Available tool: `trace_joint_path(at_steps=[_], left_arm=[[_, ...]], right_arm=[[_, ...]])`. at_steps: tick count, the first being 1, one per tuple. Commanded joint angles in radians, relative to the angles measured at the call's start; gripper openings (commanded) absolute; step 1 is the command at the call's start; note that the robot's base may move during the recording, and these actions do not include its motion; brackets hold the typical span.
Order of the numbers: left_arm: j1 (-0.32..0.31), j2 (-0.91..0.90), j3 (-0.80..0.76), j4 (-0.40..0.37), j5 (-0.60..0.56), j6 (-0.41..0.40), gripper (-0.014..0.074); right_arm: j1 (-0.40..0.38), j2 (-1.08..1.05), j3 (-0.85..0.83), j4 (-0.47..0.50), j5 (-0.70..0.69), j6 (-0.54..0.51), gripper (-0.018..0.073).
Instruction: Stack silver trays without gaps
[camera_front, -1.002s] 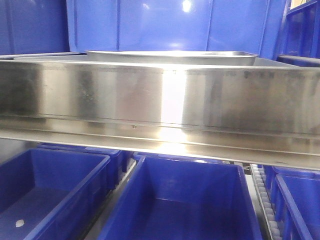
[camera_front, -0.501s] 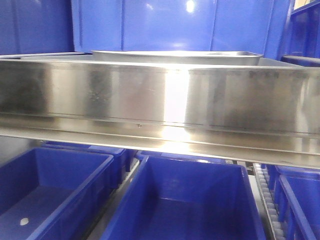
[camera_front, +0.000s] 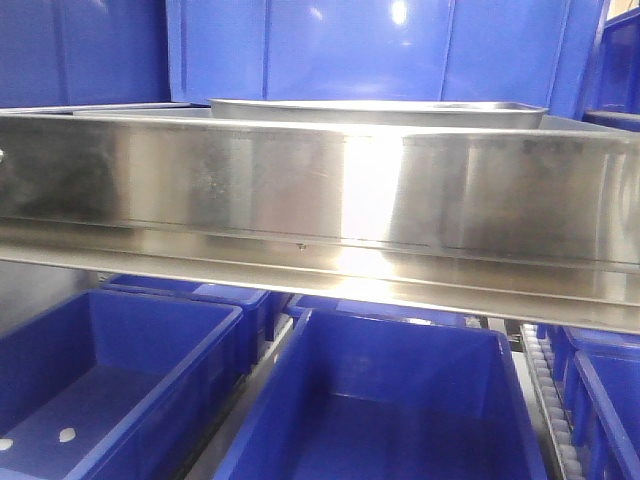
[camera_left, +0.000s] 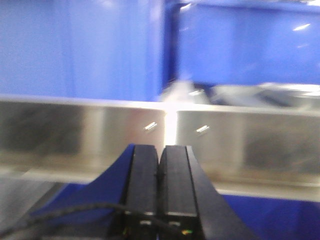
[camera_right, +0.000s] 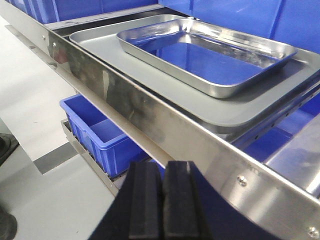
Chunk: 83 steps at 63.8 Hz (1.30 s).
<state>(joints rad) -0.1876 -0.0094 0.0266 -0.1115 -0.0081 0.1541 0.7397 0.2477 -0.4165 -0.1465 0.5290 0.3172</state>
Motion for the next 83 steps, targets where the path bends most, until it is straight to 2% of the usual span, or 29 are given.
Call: trace_joint_path(at_steps=[1, 10, 57, 62, 66, 70, 74, 83], left_arm=[[0.045, -0.04, -0.001, -0.009, -0.074, 0.003, -0.0048], [0.095, -0.038, -0.001, -0.009, -0.086, 0.003, -0.0048], [0.095, -0.038, -0.001, -0.009, -0.084, 0.003, -0.0048], [0.095, -0.038, -0.001, -0.009, -0.084, 0.003, -0.0048], [0.095, -0.038, -0.001, -0.009, -0.084, 0.003, -0.0048], [0.095, -0.038, -0.001, -0.009, -0.084, 0.003, -0.0048], [0.095, -0.038, -0.001, -0.009, -0.084, 0.003, -0.0048], [0.095, -0.038, -0.001, -0.009, -0.084, 0.003, -0.0048]], right_arm=[[-0.002, 0.01, -0.025, -0.019, -0.088, -0.011, 0.0056], [-0.002, 0.01, -0.025, -0.019, -0.083, -0.011, 0.0056], [-0.002, 0.01, -0.025, -0.02, -0.08, -0.011, 0.0056], [-0.007, 0.01, -0.024, -0.05, -0.076, -0.017, 0.0056], [-0.048, 0.01, -0.021, -0.072, -0.088, -0.039, 0.0056], [-0.135, 0.01, -0.011, -0.046, -0.107, -0.079, 0.0056], [-0.256, 0.005, 0.01, 0.022, -0.144, -0.153, 0.0056], [-0.558, -0.074, 0.119, 0.249, -0.29, -0.377, 0.0056]])
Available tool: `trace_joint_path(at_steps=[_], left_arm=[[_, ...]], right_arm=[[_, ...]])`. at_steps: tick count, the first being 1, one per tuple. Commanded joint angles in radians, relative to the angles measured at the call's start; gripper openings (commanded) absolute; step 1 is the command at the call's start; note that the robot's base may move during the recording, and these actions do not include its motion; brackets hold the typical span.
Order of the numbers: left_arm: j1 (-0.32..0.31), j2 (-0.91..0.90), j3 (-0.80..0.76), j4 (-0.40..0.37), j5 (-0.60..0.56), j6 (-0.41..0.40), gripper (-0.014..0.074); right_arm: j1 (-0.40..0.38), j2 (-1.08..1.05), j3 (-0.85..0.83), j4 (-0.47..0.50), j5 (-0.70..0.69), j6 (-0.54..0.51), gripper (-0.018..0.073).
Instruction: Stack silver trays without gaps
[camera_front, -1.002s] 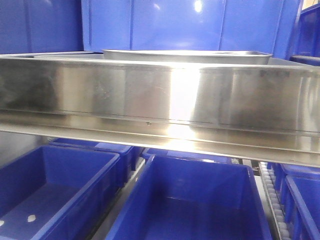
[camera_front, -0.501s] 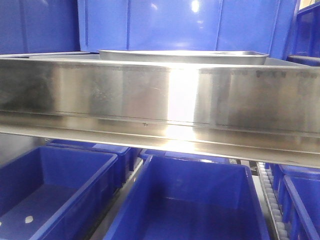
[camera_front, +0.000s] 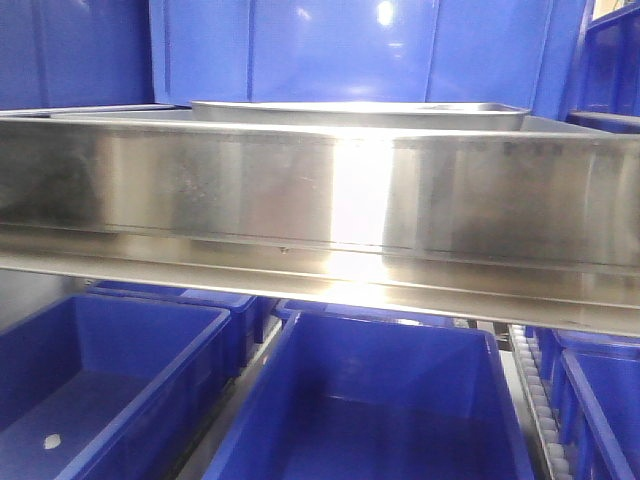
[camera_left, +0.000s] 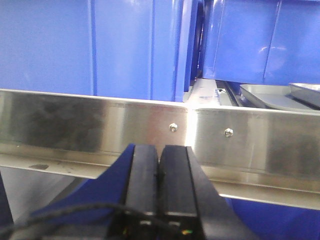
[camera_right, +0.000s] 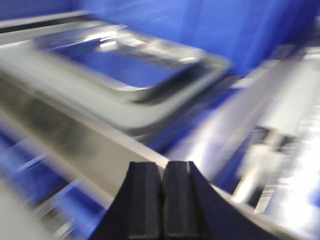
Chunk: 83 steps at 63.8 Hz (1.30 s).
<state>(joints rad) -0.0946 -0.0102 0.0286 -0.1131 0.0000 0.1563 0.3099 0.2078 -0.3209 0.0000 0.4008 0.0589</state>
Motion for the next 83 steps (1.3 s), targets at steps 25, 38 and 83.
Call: trace_joint_path(at_steps=[25, 38, 83], left_arm=[[0.002, -0.035, -0.003, -0.007, -0.092, 0.001, -0.0048], [0.002, -0.035, -0.003, -0.007, -0.092, 0.001, -0.0048], [0.002, -0.035, -0.003, -0.007, -0.092, 0.001, -0.0048]], right_arm=[[-0.35, -0.236, 0.35, 0.123, -0.45, -0.113, 0.0056], [-0.35, -0.236, 0.35, 0.115, -0.451, -0.111, 0.0056], [-0.35, -0.236, 0.35, 0.128, -0.394, -0.048, 0.0056]])
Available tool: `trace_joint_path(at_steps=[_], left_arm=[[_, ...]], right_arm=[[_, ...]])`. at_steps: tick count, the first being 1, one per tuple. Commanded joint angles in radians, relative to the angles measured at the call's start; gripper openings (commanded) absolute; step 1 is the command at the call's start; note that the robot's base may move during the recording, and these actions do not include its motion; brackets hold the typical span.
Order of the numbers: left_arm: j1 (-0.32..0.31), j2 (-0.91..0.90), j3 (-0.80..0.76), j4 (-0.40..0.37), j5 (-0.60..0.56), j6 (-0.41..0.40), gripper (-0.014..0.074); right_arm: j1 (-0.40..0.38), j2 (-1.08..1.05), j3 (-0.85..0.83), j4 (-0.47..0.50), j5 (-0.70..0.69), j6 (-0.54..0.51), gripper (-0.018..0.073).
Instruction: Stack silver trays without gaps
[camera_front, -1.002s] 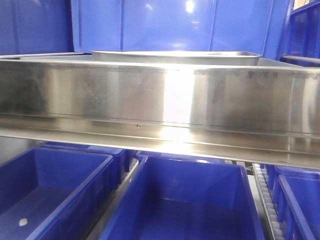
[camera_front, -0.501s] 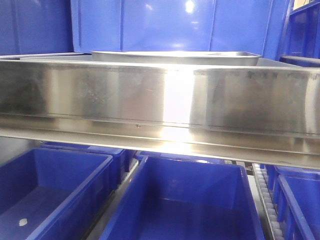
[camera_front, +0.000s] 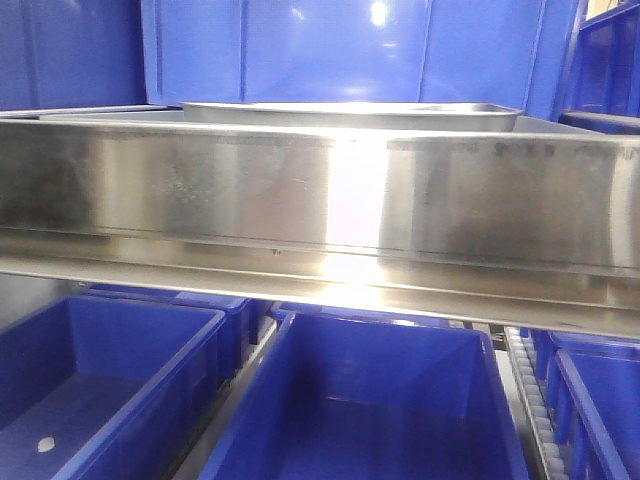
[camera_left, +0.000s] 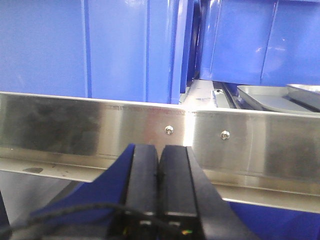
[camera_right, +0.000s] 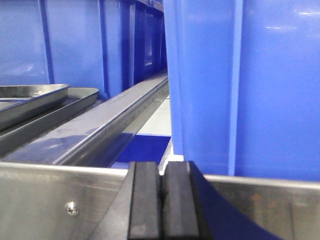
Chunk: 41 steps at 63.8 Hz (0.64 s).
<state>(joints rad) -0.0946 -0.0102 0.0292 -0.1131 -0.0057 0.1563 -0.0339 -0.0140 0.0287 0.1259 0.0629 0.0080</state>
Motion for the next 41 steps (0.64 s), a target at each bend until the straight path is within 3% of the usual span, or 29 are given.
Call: trace_joint_path(at_steps=[1, 41], left_arm=[[0.002, -0.035, -0.004, -0.007, -0.086, 0.001, -0.0048], [0.002, -0.035, -0.004, -0.007, -0.086, 0.001, -0.0048]], right_arm=[[-0.006, -0.014, 0.001, 0.002, -0.056, 0.003, 0.0056], [-0.006, -0.014, 0.001, 0.002, -0.056, 0.003, 0.0056]])
